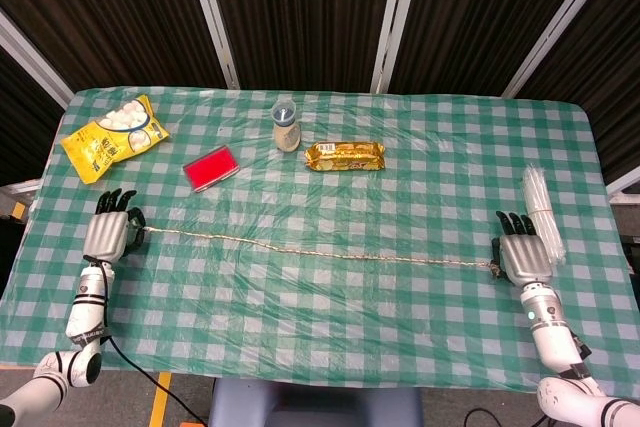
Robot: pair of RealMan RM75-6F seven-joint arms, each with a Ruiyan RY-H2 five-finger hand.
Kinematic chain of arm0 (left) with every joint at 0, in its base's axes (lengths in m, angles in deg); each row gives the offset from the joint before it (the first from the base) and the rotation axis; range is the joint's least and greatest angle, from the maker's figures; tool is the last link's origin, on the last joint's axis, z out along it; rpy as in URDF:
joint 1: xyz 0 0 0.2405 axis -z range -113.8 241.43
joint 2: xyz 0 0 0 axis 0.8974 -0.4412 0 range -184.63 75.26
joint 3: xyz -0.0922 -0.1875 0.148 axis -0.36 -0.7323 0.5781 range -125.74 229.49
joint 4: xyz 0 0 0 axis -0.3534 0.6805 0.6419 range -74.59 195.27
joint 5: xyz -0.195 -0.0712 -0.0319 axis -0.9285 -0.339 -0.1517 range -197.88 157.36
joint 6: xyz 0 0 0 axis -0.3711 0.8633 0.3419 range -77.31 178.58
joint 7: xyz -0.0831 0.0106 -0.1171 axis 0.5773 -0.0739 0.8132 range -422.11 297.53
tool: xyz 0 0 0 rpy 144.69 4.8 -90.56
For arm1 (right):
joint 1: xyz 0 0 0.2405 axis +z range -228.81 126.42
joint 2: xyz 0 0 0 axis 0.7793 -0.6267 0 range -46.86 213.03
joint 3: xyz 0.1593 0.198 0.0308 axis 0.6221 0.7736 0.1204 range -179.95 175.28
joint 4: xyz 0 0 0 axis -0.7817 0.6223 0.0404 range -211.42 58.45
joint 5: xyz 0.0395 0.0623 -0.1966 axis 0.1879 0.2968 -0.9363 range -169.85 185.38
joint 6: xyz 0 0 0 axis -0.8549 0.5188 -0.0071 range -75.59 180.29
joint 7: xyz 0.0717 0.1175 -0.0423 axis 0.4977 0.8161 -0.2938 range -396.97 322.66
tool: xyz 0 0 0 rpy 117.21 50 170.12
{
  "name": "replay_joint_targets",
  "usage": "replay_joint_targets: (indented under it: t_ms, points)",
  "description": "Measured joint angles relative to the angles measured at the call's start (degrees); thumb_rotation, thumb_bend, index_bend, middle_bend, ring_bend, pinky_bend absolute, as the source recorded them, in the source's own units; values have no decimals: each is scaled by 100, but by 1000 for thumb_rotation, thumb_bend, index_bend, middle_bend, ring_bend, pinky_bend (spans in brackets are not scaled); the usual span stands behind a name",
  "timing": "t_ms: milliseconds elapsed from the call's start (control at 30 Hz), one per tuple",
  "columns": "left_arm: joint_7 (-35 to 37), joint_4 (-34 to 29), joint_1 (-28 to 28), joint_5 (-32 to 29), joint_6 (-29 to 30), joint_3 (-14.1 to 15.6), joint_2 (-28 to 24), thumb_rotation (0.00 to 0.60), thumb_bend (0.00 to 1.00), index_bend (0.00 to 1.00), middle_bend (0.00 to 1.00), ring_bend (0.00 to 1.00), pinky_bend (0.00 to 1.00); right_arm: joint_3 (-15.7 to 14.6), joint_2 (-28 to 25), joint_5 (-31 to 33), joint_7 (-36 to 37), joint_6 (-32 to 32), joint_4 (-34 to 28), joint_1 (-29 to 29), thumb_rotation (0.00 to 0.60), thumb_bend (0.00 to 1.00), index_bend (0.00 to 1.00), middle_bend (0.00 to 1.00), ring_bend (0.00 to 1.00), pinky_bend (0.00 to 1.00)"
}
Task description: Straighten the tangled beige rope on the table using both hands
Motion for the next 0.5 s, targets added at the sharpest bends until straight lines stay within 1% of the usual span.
replay_joint_targets:
  t_ms: [67,100,133,267,333,400,500]
  points:
    - [9,-3,-6,2,-28,11,-7,600,457,98,68,0,16,-6,-4,42,-36,-42,6,12,600,543,215,14,0,0]
    - [23,-20,-15,-3,-70,22,-22,600,454,43,55,0,16,-13,-10,70,-66,-70,9,19,600,543,182,5,0,0]
    - [48,-56,-23,-8,-118,29,-46,600,450,11,42,0,16,-23,-22,93,-102,-99,8,26,600,543,146,0,0,0]
    - [147,-354,-57,-25,-265,55,-220,600,438,0,14,0,16,-63,-122,183,-225,-166,-86,46,600,541,72,0,0,0]
    - [180,-544,-79,-41,-312,60,-329,600,437,0,8,0,16,-81,-164,221,-281,-192,-117,51,600,519,28,0,0,0]
    - [202,-724,-103,-69,-359,58,-438,600,436,0,5,0,17,-106,-212,279,-347,-246,-157,63,600,493,3,0,0,0]
    - [226,-954,-142,-115,-394,45,-582,600,436,0,3,0,17,-144,-285,363,-440,-317,-208,82,600,461,0,0,0,0]
